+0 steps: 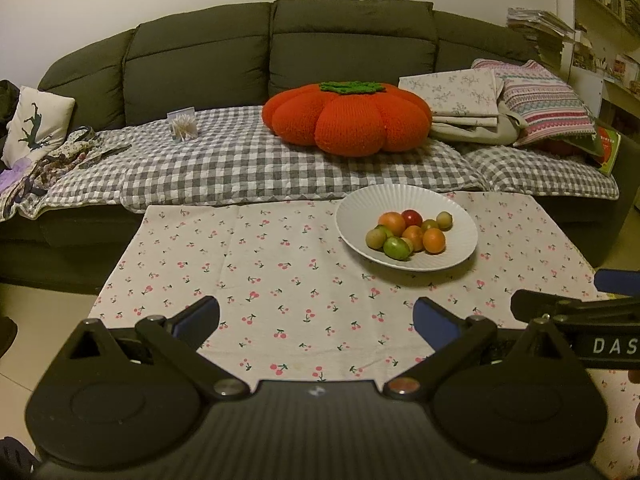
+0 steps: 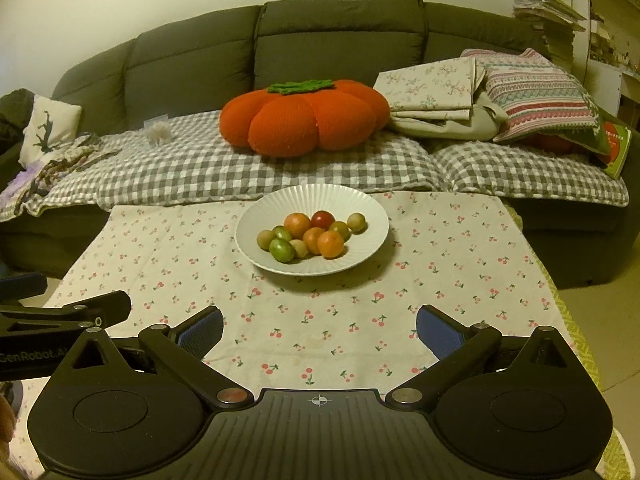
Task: Organize fruits
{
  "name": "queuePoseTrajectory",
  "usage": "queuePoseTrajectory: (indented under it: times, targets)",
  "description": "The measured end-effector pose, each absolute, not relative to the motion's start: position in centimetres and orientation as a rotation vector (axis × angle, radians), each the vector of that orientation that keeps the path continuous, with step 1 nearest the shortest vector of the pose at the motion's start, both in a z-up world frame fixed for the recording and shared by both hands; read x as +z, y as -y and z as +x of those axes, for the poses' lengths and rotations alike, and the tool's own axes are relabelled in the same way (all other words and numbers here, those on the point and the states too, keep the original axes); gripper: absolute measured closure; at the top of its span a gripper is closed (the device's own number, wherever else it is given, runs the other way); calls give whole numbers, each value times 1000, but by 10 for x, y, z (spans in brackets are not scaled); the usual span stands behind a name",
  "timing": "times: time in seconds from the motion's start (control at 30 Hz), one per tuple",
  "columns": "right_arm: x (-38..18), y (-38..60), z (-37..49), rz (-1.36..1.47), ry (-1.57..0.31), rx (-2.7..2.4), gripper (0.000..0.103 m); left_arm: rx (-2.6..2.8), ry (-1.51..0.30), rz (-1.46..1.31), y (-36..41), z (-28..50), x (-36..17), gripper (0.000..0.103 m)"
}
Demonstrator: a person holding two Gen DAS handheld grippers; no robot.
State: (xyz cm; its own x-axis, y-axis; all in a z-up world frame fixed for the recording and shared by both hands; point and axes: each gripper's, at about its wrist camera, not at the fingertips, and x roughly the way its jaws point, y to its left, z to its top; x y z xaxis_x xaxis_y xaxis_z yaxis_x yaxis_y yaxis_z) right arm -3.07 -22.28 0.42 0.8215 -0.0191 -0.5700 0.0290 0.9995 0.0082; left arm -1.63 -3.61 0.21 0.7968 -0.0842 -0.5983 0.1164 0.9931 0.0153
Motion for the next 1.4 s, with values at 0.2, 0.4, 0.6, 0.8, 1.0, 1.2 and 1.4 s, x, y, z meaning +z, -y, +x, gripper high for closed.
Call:
queuePoseTrajectory:
  times: [0.2,0.4,0.6,0.8,1.0,1.2,1.4]
  targets:
    - [5,223,-30,16,-606,-27,0,-106,-642,56,36,-15,3,1]
    - [5,223,-30,18,-608,-26,0,-106,-645,52,36,-14,2,1]
    - [4,223,-30,18,-607,-27,0,-105,-646,53,36,-14,2,1]
    - [5,223,-30,17,-604,-29,0,-106,-645,53,36,-14,2,1]
    - [5,224,-30,19,-600,-27,0,-108,-647,53,36,-13,-1,1]
    - [5,223,-30,23,-597,-28,0,-111,-643,59,38,-12,0,1]
    - [5,222,-30,22,-597,-28,0,-112,-648,55,38,-11,0,1]
